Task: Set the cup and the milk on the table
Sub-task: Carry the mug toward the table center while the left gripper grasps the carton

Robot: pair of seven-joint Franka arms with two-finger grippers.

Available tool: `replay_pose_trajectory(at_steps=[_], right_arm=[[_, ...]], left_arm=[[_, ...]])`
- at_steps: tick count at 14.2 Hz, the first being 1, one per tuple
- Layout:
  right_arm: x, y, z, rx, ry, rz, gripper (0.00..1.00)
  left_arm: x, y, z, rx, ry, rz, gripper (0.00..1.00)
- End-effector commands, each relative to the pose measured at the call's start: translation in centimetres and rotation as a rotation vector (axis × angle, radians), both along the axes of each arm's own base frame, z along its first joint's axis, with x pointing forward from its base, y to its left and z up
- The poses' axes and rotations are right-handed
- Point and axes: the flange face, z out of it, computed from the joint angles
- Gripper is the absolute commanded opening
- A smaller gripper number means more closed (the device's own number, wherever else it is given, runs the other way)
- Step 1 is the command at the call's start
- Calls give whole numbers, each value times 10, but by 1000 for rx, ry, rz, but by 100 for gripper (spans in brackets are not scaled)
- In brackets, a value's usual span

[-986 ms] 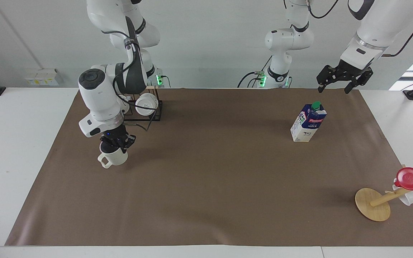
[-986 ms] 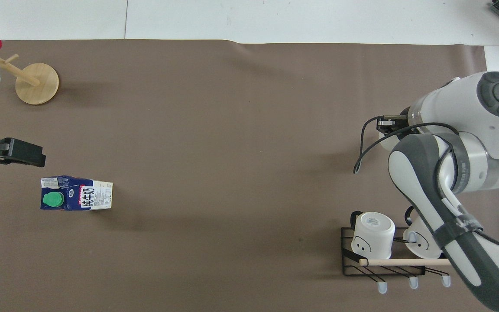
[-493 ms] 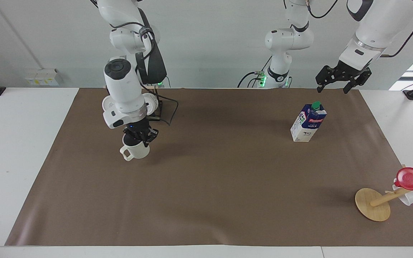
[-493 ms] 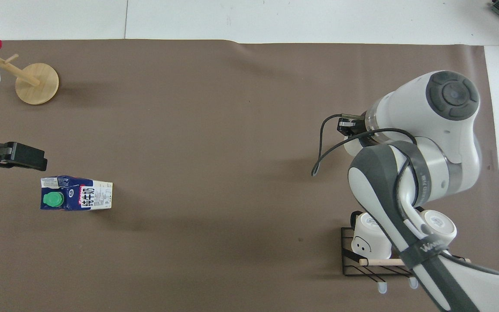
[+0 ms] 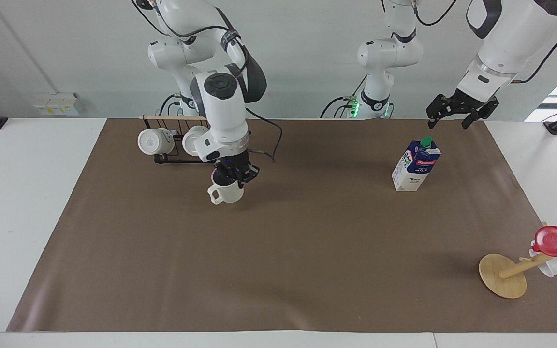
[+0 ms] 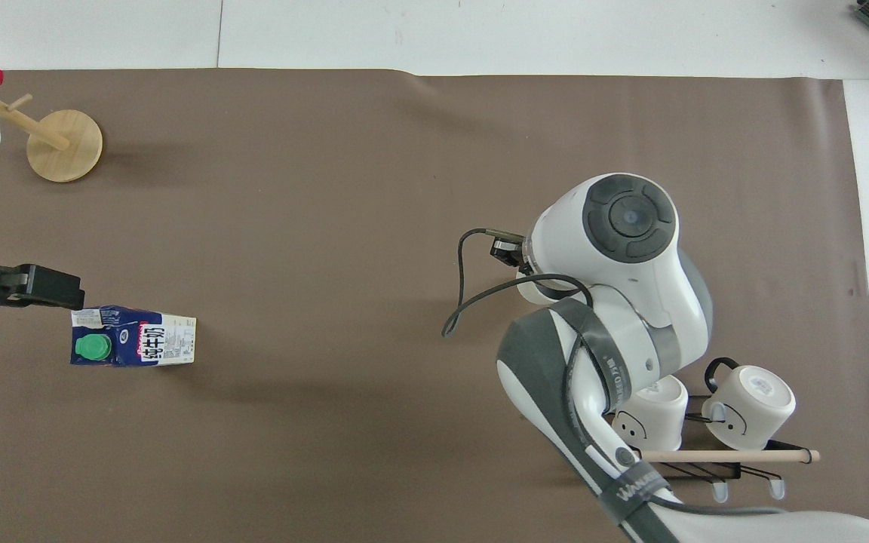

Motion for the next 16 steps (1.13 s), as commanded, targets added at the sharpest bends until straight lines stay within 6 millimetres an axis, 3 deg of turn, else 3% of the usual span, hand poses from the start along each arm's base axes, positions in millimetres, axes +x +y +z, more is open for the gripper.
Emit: replay_pose_trajectory(at_steps=[1,5,8,10,16], right_arm=[[-7,32,-21,26,-9,-45,0],[-24,82,-51,30,-23,-89,0],[-27,85,-60,22,-29,-97,0],[-33,98,-70,26,-35,-103,0],[-31,99,-71,18,-65,-117,0]], left_arm=[[-35,0,-19,17,-58,-7,100],[-33,6,-38,16,-83,-76,100],[-36,11,-52,18,-117,-102,100],[-39,23,-63,22,-130,-108,100],[-65,16,-93,32,-159,-119,100]])
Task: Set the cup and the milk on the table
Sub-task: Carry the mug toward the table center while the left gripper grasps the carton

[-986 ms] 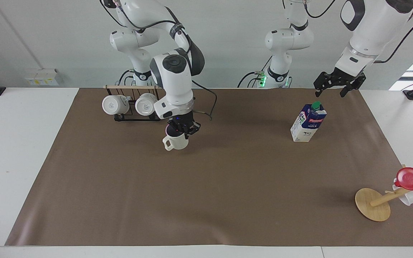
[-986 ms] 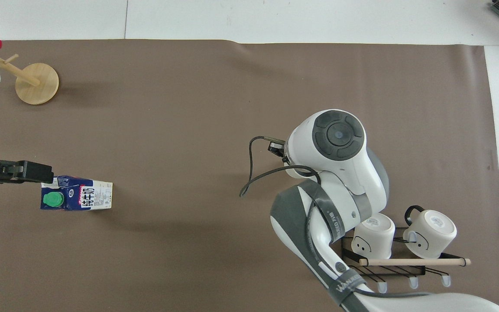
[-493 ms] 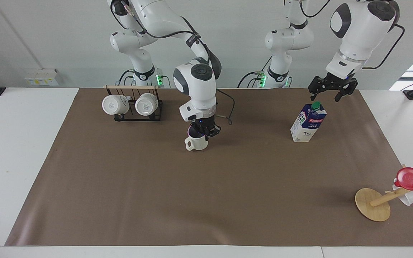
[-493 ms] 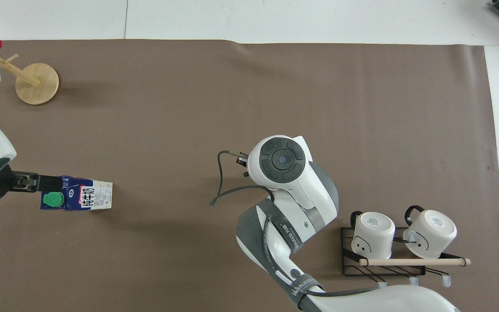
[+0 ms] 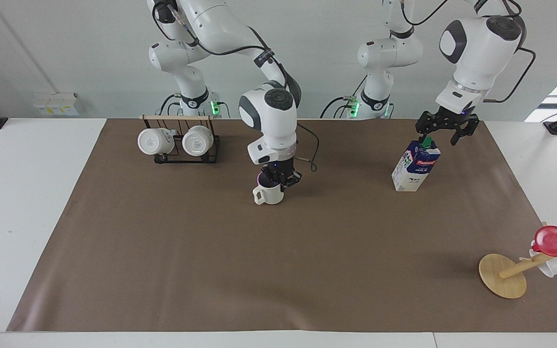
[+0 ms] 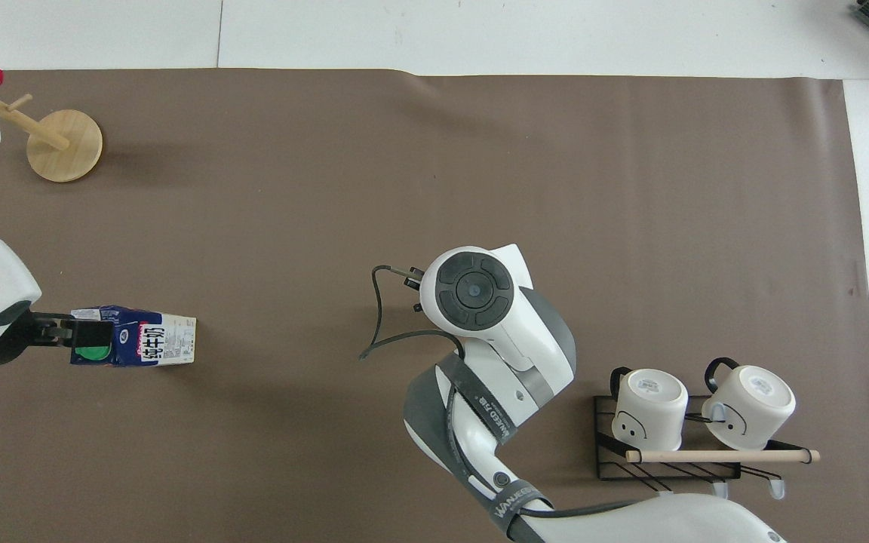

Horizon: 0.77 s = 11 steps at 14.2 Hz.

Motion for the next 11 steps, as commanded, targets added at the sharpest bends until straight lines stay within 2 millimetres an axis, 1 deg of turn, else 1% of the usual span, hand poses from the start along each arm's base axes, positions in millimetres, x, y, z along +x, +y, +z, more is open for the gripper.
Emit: replay_pose_trajectory(at_steps=[1,2,4,6,8,9,10,11], right_arm=[[0,0,-1,-1,-30,-14,0],[1,-1,-1,-1,-30,-14,0],[0,-1,-3,-4,-28,-14,0],[2,1,-17,-13,-30,-5,0],[2,2,-18,-16,-28,-4,0],[3,1,-18,-17,-29,-4,13],[4,-1,-18,-18,-29,-7,61],[4,-2,-18,-17,-29,-10,100]], left_arm=[[-22,-2,-5,15,-33,-14,100],[-22,-2,-5,15,-35,-14,100],[-23,-3,-11,16,-36,-15,100],[-25,-10,-13,17,-64,-33,100],[-24,-13,-12,17,-72,-40,100],[-23,-13,-12,16,-81,-40,100],[-23,-12,-17,16,-81,-38,100],[-24,-12,-17,17,-82,-41,100]])
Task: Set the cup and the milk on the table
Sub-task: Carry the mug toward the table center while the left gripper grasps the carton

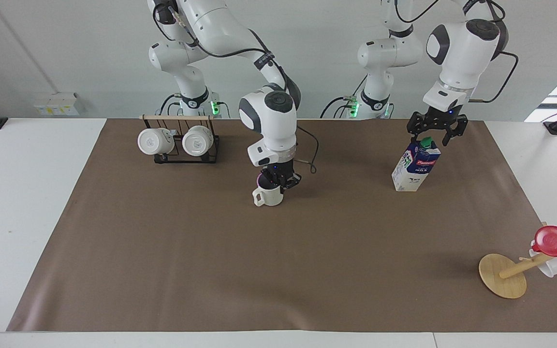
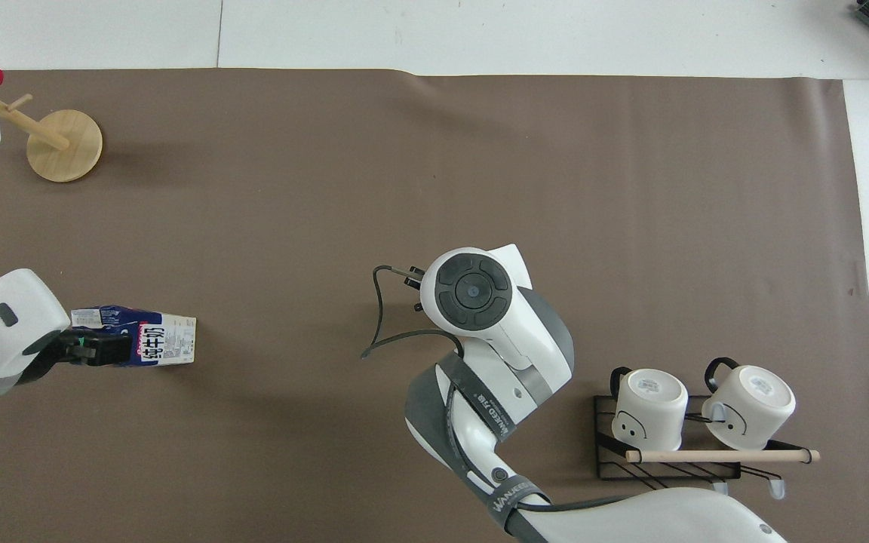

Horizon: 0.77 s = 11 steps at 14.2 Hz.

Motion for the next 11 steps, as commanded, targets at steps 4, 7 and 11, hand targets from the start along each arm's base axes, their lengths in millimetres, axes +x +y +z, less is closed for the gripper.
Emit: replay_pose_trajectory(at_steps=[4,7,11], right_arm=[[7,-3,12,3,-52,-3,100],[16,-32,63,8,-88,51,100],[15,-68,115,-20,-90,135,100]], left_arm=[[-11,-1,-9,6,-23,-18,100],[-12,-1,-20,6,-35,-18,100],[-11,-1,-24,5,-29,-20,100]])
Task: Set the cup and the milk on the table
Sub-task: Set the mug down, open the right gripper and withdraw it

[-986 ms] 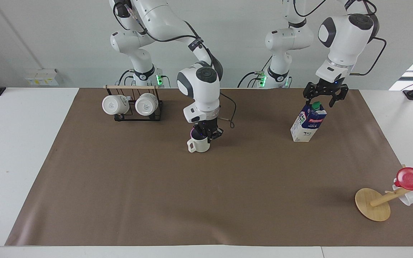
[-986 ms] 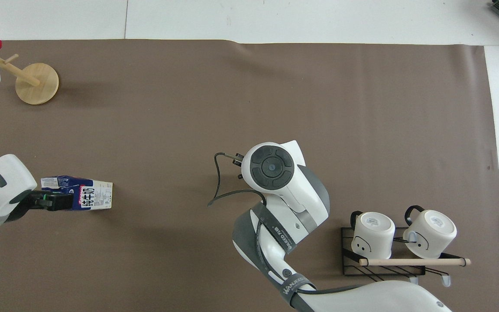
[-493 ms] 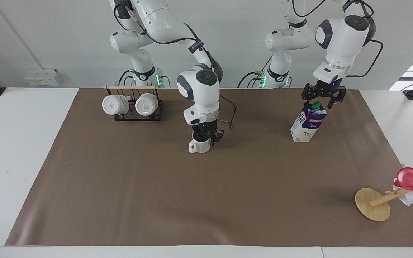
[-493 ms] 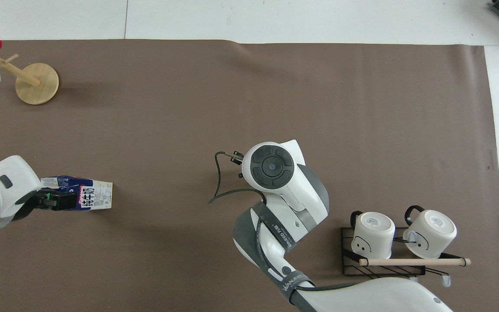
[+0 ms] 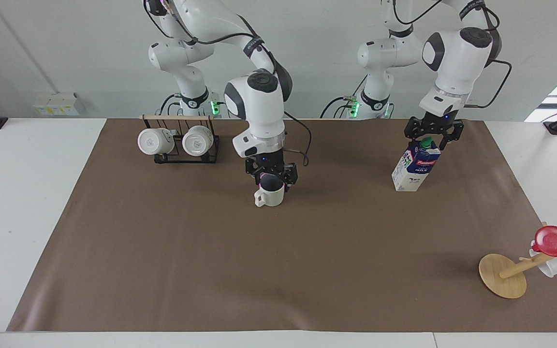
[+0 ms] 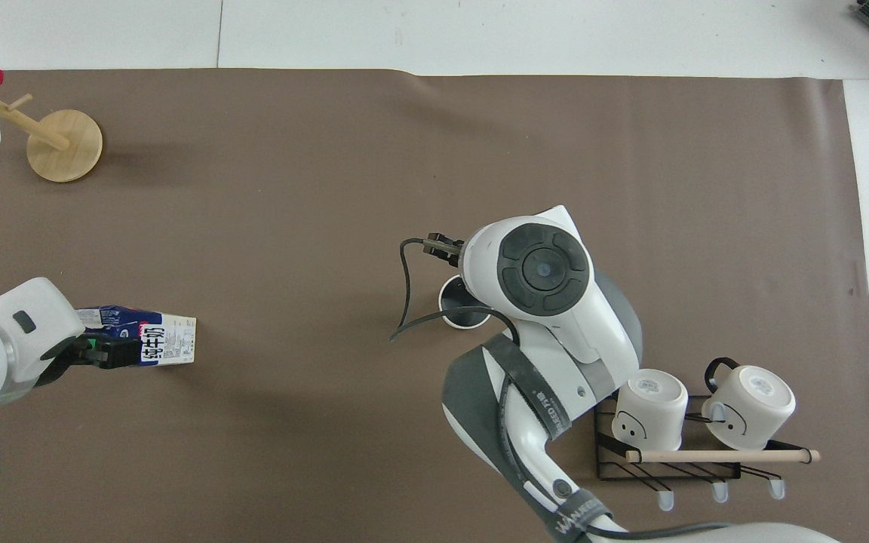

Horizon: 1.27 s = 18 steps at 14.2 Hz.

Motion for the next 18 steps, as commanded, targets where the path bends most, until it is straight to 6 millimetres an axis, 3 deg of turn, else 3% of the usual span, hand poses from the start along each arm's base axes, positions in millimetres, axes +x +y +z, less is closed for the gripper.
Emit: replay_pose_trajectory(at_steps=[1,5,8,12,14,16,18], right_arm=[[-5,-28,30,-39,1,78,100],[-2,-73,62,-79,10,157,100],[1,-124,99,-109,15,200,100],[-5,-192,140,-137,33,222,100],[-11,-216,159,-138,53,229,100],[-14,-237,184,-97,76,220,100],[-18,-256,197,-95,105,218,100]], left_arm=[[-7,-2,-3,4,-19,-17,100],[-5,-1,-12,3,-22,-18,100],[-5,-1,-11,4,-23,-20,100],[-5,-1,-12,4,-16,-20,74],[-5,-1,-11,4,-16,-18,62],[-4,-2,-11,3,-13,-21,58],[-1,0,-11,2,-7,-17,57]])
